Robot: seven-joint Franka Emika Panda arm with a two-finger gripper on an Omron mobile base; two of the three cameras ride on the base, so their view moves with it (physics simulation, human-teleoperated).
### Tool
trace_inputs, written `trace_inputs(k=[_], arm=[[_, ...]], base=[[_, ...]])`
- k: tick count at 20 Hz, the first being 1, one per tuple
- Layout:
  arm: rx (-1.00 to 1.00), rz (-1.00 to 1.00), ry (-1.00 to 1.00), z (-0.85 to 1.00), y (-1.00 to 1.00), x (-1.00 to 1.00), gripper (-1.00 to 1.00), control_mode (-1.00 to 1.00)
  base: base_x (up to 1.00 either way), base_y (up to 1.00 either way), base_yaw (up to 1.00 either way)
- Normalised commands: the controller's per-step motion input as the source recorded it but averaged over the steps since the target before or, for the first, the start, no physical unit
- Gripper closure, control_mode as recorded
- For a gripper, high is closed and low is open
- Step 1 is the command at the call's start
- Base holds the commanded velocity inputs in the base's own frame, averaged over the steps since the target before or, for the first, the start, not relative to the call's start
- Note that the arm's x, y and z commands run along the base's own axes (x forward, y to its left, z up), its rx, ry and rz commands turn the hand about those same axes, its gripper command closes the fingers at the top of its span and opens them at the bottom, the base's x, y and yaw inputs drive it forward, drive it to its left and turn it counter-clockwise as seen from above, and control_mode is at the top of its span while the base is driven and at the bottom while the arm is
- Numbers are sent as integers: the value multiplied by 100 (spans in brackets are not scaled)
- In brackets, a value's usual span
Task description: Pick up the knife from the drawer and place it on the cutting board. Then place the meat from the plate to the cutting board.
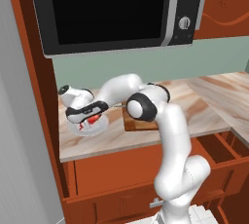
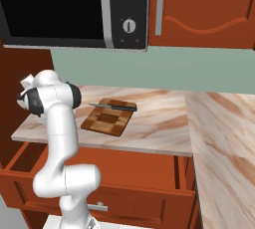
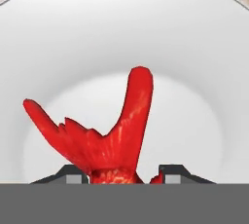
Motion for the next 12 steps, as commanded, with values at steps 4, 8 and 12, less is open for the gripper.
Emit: trace_inputs(k=[4, 8, 12], arm=[[0, 0, -14, 63, -1, -9, 100, -100], [0, -1, -12, 34, -23, -24, 100, -100], [-5, -2, -12, 0, -49, -23, 100, -100]], base=[[0, 0, 0], [0, 0, 0], [0, 0, 0]])
